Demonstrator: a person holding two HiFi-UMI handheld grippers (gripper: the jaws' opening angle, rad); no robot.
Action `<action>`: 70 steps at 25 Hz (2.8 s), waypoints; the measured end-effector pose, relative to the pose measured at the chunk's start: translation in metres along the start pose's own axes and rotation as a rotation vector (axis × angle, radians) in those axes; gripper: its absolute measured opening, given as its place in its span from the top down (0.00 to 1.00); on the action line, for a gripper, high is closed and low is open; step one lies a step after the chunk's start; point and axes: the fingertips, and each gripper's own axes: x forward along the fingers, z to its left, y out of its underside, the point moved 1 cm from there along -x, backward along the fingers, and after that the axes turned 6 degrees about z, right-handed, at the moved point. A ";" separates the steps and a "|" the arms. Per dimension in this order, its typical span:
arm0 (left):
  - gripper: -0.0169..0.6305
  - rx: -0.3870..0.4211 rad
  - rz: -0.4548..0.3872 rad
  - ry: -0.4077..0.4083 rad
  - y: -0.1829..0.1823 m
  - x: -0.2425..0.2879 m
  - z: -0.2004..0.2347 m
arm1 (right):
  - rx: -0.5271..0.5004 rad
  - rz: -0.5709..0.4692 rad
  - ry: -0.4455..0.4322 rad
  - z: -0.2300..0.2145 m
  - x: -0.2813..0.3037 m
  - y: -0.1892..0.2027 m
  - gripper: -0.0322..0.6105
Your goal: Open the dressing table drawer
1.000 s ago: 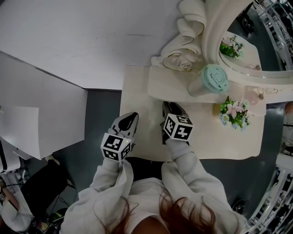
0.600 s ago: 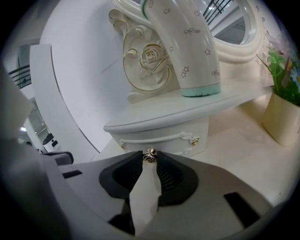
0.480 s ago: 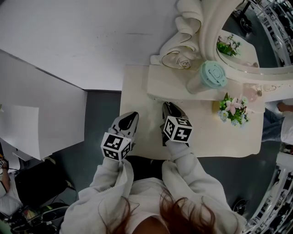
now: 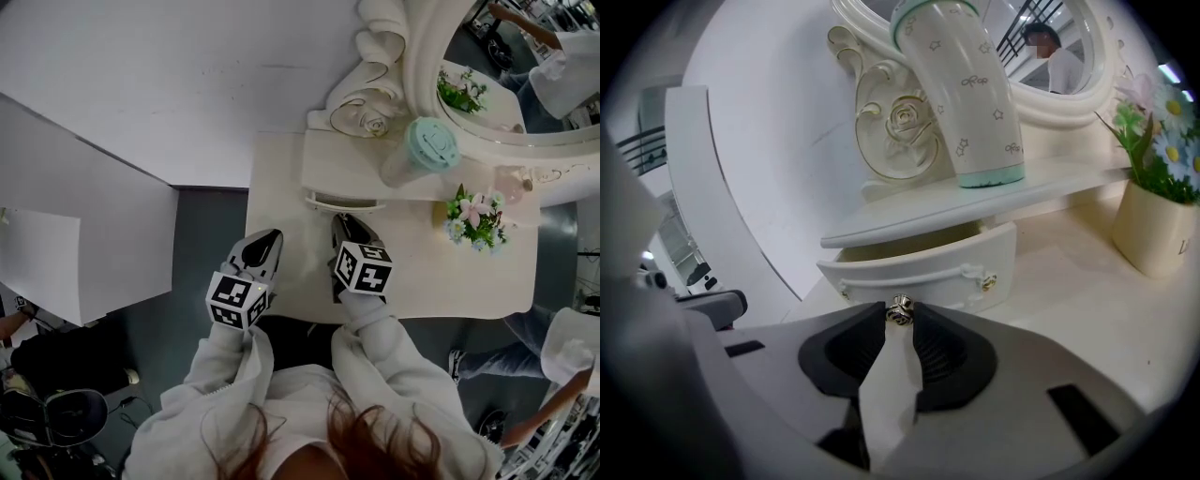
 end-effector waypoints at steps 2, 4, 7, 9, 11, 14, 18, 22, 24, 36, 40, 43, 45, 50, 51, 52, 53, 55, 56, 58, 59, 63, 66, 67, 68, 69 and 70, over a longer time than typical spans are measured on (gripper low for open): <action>0.94 0.001 -0.003 0.000 0.001 -0.001 -0.001 | -0.001 0.003 -0.001 0.001 -0.002 0.004 0.78; 0.94 0.001 -0.005 0.001 0.000 -0.002 -0.002 | -0.001 0.005 -0.002 0.002 -0.004 0.007 0.78; 0.94 0.000 -0.003 0.003 0.001 -0.002 -0.005 | -0.003 0.010 -0.003 0.002 -0.007 0.010 0.78; 0.94 0.000 -0.003 0.006 0.001 -0.002 -0.007 | -0.003 0.011 -0.004 0.002 -0.008 0.011 0.78; 0.94 0.001 -0.005 0.008 0.002 -0.001 -0.008 | -0.004 0.011 -0.004 0.002 -0.009 0.013 0.78; 0.94 0.003 -0.008 0.009 0.002 0.000 -0.009 | -0.007 0.011 -0.005 0.002 -0.011 0.016 0.78; 0.94 0.004 -0.012 0.010 0.000 0.000 -0.010 | -0.005 0.018 -0.007 0.004 -0.014 0.019 0.78; 0.94 0.004 -0.015 0.012 -0.001 0.001 -0.011 | -0.006 0.020 -0.012 0.004 -0.016 0.022 0.78; 0.94 0.004 -0.016 0.013 0.000 0.001 -0.012 | -0.007 0.019 -0.013 0.004 -0.017 0.024 0.78; 0.94 0.007 -0.023 0.012 -0.002 0.002 -0.013 | -0.007 0.025 -0.023 0.006 -0.022 0.032 0.78; 0.94 0.005 -0.020 0.013 -0.002 0.002 -0.014 | -0.001 0.031 -0.027 0.006 -0.024 0.033 0.78; 0.94 0.004 -0.016 0.015 -0.002 0.002 -0.016 | 0.001 0.037 -0.032 0.008 -0.026 0.035 0.78; 0.94 0.003 -0.015 0.016 -0.001 0.003 -0.017 | 0.001 0.040 -0.036 0.009 -0.027 0.037 0.78; 0.94 0.004 -0.015 0.019 -0.001 0.004 -0.018 | 0.015 0.043 -0.044 0.009 -0.030 0.041 0.78; 0.94 0.005 -0.015 0.019 -0.002 0.004 -0.019 | 0.016 0.042 -0.045 0.009 -0.030 0.042 0.78; 0.94 0.006 -0.015 0.019 -0.002 0.004 -0.019 | 0.018 0.039 -0.047 0.010 -0.031 0.042 0.78; 0.94 0.006 -0.015 0.019 -0.001 0.004 -0.019 | 0.021 0.034 -0.050 0.010 -0.032 0.042 0.78; 0.94 0.005 -0.013 0.018 -0.001 0.004 -0.018 | 0.027 0.028 -0.054 0.011 -0.034 0.041 0.78; 0.94 0.004 -0.013 0.017 -0.001 0.004 -0.018 | 0.028 0.028 -0.056 0.011 -0.034 0.041 0.78; 0.94 0.003 -0.012 0.017 -0.001 0.004 -0.019 | 0.030 0.031 -0.058 0.011 -0.035 0.042 0.78; 0.94 0.003 -0.012 0.018 -0.001 0.004 -0.019 | 0.031 0.032 -0.060 0.011 -0.035 0.042 0.78; 0.94 0.008 -0.016 0.020 -0.003 0.004 -0.021 | 0.044 0.037 -0.077 0.010 -0.034 0.042 0.78; 0.94 0.015 -0.020 0.025 -0.006 0.005 -0.021 | 0.056 0.038 -0.082 0.008 -0.034 0.042 0.75; 0.94 0.017 -0.021 0.026 -0.007 0.005 -0.022 | 0.060 0.039 -0.087 0.008 -0.035 0.043 0.74; 0.94 0.019 -0.021 0.027 -0.009 0.005 -0.022 | 0.064 0.041 -0.095 0.008 -0.036 0.043 0.72; 0.94 0.022 -0.021 0.029 -0.010 0.005 -0.023 | 0.069 0.044 -0.106 0.008 -0.037 0.044 0.69; 0.94 0.024 -0.020 0.033 -0.011 0.004 -0.025 | 0.075 0.047 -0.119 0.008 -0.039 0.045 0.66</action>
